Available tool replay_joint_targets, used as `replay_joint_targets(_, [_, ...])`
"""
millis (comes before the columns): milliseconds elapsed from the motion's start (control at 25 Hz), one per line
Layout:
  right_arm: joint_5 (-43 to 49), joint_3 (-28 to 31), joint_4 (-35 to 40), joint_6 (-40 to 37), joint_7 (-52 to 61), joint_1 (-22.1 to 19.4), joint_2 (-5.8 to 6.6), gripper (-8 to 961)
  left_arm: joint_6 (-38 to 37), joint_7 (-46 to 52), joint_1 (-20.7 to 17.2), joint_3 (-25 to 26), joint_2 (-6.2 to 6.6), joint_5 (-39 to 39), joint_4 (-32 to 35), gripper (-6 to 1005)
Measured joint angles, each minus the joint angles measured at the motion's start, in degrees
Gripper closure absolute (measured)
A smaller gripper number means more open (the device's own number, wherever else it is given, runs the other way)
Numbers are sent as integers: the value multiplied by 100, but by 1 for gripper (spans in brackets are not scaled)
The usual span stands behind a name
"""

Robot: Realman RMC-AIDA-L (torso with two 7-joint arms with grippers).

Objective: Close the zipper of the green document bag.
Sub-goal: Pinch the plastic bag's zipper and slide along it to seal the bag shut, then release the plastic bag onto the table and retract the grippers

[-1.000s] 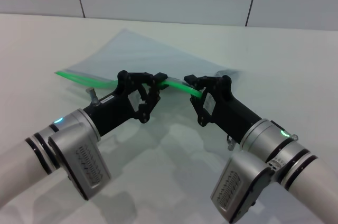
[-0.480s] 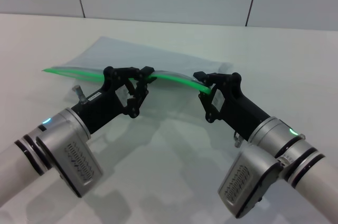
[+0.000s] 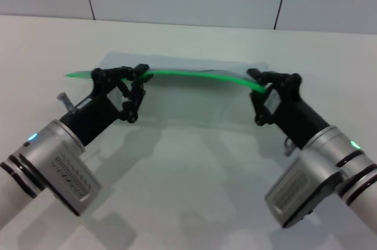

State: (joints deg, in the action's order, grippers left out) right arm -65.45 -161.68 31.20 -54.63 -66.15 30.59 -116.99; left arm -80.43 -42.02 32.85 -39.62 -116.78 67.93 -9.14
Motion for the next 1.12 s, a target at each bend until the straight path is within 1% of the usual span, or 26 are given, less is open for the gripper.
replay_joint_targets(280, [-3, 598, -203, -150, 24, -298, 1, 905, -95, 7, -220, 407, 15, -9, 0, 919])
replay_joint_targets(600, [-1, 926, -433, -220, 180, -396, -8, 900, -155, 55, -285, 466, 8, -6, 0, 920])
replay_joint_targets(720, [-52, 1002, -499, -460, 288, -469, -18, 896, -220, 216, -289, 579, 0, -12, -24, 920])
replay_joint_targets(840, [-472, 1020, -501, -911, 311, -532, -30, 893, -430, 669, -272, 596, -1, -12, -31, 919])
replay_joint_targets(880, [-661, 989, -501, -1101, 314, -542, -34, 892, -563, 971, -250, 596, -2, -1, -31, 919])
replay_joint_targets(920, [-816, 962, -495, -1257, 317, -551, -35, 891, -589, 1028, -245, 596, -2, 2, -31, 885])
replay_joint_targets(1000, [-1029, 892, -465, -1548, 360, -579, -35, 855, -797, 1431, -228, 596, -3, 16, -24, 818])
replay_joint_targets(1080, [-1100, 853, -439, -1778, 556, -608, -35, 819, -1141, 1980, -222, 596, 3, 6, -16, 750])
replay_joint_targets(1120, [-1108, 848, -432, -1884, 713, -625, -35, 801, -1210, 2107, -221, 596, 4, 4, -14, 713])
